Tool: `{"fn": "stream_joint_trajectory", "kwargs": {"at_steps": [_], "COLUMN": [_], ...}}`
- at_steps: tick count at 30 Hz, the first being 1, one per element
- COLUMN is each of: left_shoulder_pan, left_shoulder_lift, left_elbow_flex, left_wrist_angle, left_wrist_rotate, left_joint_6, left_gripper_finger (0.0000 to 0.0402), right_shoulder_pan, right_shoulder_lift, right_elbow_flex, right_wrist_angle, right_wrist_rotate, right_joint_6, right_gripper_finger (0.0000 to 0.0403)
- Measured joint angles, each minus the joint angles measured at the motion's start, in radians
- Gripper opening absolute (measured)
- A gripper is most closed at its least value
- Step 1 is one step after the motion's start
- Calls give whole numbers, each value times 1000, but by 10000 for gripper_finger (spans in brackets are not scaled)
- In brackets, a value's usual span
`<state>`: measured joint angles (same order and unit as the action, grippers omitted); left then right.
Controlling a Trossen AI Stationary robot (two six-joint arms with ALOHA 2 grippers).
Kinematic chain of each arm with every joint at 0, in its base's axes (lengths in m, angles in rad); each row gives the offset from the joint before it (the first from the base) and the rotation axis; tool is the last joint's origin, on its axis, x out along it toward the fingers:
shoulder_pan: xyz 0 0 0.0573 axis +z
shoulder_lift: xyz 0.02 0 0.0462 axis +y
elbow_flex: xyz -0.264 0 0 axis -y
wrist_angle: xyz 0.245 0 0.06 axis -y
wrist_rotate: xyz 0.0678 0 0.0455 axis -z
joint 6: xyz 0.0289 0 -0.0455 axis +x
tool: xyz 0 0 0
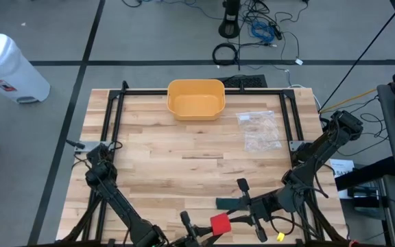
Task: Roll bandage
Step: Roll the red bandage
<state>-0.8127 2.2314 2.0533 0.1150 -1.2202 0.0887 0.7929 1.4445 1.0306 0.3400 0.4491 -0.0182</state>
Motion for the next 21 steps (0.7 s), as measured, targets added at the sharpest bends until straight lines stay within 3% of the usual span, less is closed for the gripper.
{"fn": "stream_joint_trajectory", "kwargs": {"at_steps": [8,21], "left_shoulder_pan": [-1,-34], "left_shoulder_lift": [0,-2], "left_elbow_flex": [0,0], "left_wrist_angle": [0,1], "left_wrist_rotate": [-11,-128], "left_joint_6": [5,50], "left_gripper_finger": [65,64], "right_shoulder_pan": [1,63], "right_shoulder_lift": [-2,-44], "right_elbow_flex": [0,-1], "right_wrist_angle": [-13,-78], "right_wrist_rotate": [-2,-3], "right_joint_6": [30,58], "right_gripper_finger": [109,111]}}
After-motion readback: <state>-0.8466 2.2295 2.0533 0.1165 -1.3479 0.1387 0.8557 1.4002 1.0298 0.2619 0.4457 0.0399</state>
